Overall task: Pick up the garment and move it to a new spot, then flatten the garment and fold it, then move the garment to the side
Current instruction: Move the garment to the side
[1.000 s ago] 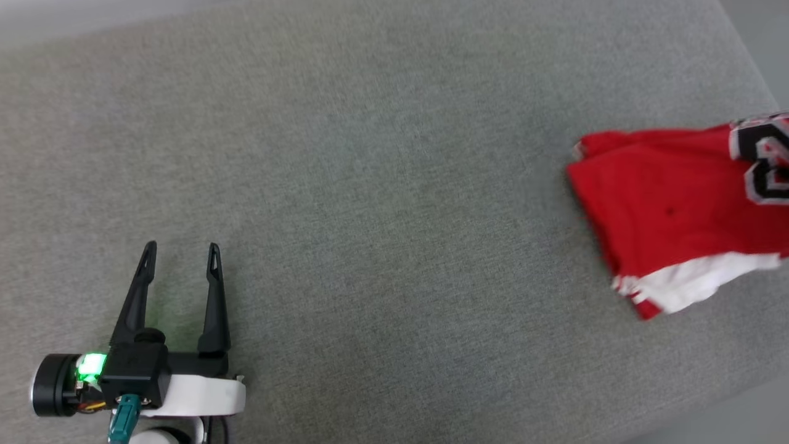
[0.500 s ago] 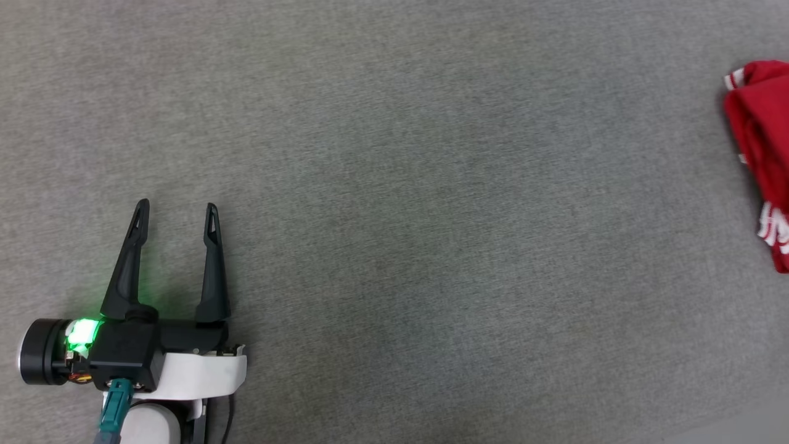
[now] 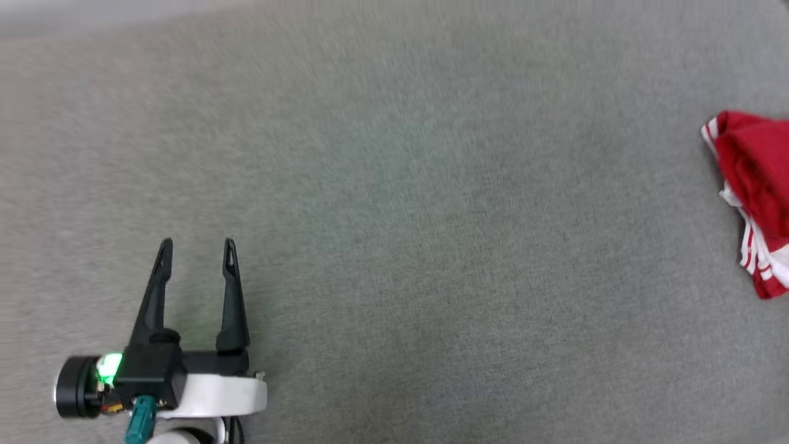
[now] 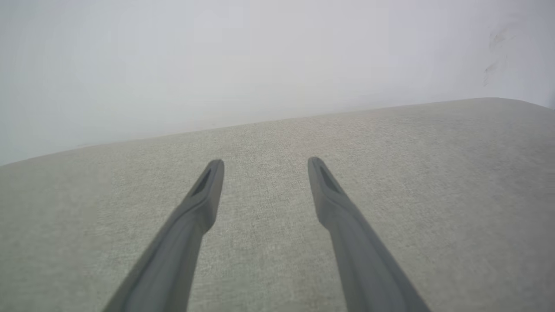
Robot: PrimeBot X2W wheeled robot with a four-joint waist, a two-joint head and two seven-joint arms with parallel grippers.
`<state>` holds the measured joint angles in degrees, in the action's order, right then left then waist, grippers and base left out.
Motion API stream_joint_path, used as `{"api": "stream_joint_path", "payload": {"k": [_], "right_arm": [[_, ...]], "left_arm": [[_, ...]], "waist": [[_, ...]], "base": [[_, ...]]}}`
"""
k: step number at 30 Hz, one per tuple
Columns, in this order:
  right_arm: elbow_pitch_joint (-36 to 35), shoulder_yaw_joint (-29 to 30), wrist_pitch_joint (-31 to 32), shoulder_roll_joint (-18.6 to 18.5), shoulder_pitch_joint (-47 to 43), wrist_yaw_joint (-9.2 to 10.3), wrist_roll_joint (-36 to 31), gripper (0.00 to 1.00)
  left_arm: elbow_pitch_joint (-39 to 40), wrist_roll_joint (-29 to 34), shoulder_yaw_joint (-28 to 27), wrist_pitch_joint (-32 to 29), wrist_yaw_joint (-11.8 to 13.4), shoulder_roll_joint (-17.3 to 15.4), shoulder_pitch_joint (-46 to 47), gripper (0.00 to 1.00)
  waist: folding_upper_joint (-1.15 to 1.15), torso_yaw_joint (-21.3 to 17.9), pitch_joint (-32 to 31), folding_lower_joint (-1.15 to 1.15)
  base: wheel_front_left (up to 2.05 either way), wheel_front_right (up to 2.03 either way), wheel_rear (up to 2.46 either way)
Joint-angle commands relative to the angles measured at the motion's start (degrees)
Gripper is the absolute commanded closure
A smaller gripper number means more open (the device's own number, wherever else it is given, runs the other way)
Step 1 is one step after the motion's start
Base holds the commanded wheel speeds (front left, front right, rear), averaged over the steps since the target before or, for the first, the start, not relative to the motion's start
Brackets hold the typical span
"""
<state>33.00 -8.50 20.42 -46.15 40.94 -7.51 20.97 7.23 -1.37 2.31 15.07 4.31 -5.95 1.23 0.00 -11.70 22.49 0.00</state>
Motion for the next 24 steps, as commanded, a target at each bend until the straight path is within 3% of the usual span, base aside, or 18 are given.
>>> {"api": "stream_joint_path", "payload": {"k": [1, 5, 13, 17, 24], "right_arm": [[-1.1, 0.9, -2.3, 0.9, -1.1, 0.05, -1.0, 0.00], [-4.2, 5.2, -12.4, 3.4, -2.6, 0.05, -5.7, 0.00], [-11.0, 9.3, -29.8, 15.2, -7.7, 0.05, -13.1, 0.00], [-15.9, 8.2, -33.7, 20.8, -12.2, 0.05, -13.8, 0.00], [-22.9, 7.7, -35.3, 29.3, -22.7, 0.05, -14.4, 0.00]], "left_arm": [[-0.2, -0.4, 0.1, 0.1, 0.2, 0.4, -1.1, 0.00], [-0.9, -0.5, 0.1, 0.1, 0.5, 0.8, -3.4, 0.00], [-2.9, -1.1, -0.7, 0.1, 0.5, 1.4, -7.5, 0.00], [-3.9, -1.0, -0.8, 0.1, -0.2, 1.4, -8.7, 0.00], [-5.4, -0.8, -0.8, 0.1, -0.8, 1.7, -10.1, 0.00]], "waist": [[0.00, 2.1, -4.8, 0.00], [0.00, 4.0, -8.7, 0.00], [0.00, 7.3, -14.6, 0.00], [0.00, 9.1, -16.6, 0.00], [0.00, 11.0, -19.1, 0.00]], "base": [[0.00, 0.00, 0.00], [0.00, 0.00, 0.00], [0.00, 0.00, 0.00], [0.00, 0.00, 0.00], [0.00, 0.00, 0.00]]}}
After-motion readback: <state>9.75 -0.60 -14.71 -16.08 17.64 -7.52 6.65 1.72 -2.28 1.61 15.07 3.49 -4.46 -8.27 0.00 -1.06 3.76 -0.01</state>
